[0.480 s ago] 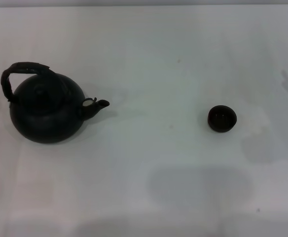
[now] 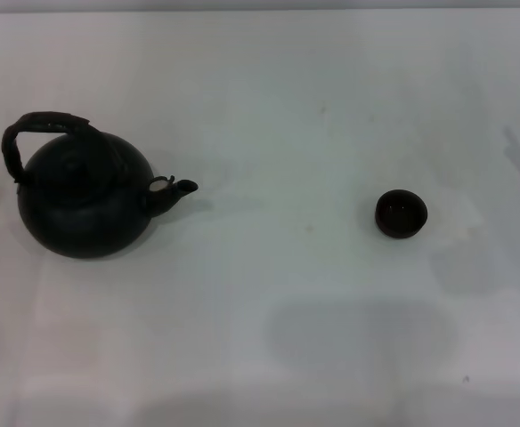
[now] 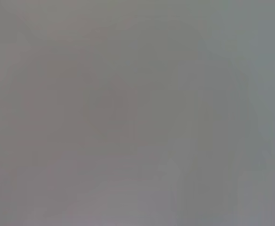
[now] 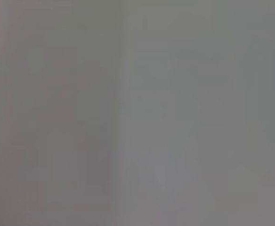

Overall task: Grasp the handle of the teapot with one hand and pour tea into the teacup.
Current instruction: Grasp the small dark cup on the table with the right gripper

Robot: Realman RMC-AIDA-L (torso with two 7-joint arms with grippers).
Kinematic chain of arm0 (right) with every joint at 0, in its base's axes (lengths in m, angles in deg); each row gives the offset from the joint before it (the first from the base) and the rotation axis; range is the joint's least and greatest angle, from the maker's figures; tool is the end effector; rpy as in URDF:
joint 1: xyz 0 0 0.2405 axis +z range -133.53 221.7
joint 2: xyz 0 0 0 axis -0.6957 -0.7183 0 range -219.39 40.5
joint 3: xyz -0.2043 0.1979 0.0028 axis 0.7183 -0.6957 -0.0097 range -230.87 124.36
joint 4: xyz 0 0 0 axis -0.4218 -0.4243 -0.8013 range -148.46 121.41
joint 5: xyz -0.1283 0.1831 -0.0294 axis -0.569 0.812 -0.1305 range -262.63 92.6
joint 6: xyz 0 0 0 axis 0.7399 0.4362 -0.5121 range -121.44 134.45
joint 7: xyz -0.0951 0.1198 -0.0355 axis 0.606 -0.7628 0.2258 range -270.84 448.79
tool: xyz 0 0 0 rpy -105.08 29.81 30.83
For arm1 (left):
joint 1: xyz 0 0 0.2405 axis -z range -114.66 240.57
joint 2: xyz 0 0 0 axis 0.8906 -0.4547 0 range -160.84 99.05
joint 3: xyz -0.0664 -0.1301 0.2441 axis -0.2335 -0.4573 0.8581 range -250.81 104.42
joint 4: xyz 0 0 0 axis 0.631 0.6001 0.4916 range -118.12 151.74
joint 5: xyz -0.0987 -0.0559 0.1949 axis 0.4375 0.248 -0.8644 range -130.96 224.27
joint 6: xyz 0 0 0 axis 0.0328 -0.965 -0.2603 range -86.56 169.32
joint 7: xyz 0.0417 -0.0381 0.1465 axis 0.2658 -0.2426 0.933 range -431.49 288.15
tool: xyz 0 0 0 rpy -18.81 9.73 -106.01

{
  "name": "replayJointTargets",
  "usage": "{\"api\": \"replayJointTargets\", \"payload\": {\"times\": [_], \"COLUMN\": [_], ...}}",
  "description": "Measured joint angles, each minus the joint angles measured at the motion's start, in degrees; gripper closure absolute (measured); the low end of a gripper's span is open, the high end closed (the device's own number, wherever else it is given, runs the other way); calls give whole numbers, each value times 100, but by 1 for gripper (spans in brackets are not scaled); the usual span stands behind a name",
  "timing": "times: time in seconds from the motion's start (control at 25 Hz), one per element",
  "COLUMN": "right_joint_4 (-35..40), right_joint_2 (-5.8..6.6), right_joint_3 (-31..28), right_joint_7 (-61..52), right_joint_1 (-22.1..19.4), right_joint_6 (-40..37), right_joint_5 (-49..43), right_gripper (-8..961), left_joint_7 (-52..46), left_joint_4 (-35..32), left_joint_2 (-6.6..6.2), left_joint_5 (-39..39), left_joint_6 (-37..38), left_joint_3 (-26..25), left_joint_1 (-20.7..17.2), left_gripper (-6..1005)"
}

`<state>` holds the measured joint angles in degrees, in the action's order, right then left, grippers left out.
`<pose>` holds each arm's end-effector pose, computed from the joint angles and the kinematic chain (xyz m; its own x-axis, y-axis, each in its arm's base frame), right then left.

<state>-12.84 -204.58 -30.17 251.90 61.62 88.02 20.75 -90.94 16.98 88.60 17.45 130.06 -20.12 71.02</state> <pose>0.4061 0.2911 -0.0012 0.7651 0.0604 -0.6411 -0.6046 -0.2750 -0.7475 -0.4312 0.2177 0.0054 0.6483 -0.1127 0.7530 0.7597 0.0288 -0.6497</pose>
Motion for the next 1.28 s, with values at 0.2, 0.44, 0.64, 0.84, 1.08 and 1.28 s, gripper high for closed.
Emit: {"api": "replayJointTargets", "payload": {"times": [0.2,0.44,0.64,0.84,1.08,1.28], "right_joint_4": [-5,101,1204,2828,3982,4670], "right_joint_2": [0,19,48,80,136,71], "right_joint_3": [-11,110,815,1526,1734,2182], "right_joint_7": [-46,-232,-1707,-3484,-4812,-5492], "right_joint_1": [1,-24,-155,-261,33,271], "right_joint_6": [-26,46,101,142,766,913], "right_joint_5": [10,-86,-524,-1451,-2700,-3460], "right_gripper": [107,107,106,105,104,103], "left_joint_7": [2,3,2,3,2,2], "left_joint_4": [0,10,26,80,68,52], "left_joint_2": [-3,-6,-8,-25,-33,-32], "left_joint_5": [-10,-24,-27,-31,-33,-33], "left_joint_6": [-19,-25,-18,-18,-25,-25], "left_joint_3": [1,25,27,35,36,49], "left_joint_1": [2,0,-36,-19,4,11], "left_gripper": [202,204,208,209,209,209]}}
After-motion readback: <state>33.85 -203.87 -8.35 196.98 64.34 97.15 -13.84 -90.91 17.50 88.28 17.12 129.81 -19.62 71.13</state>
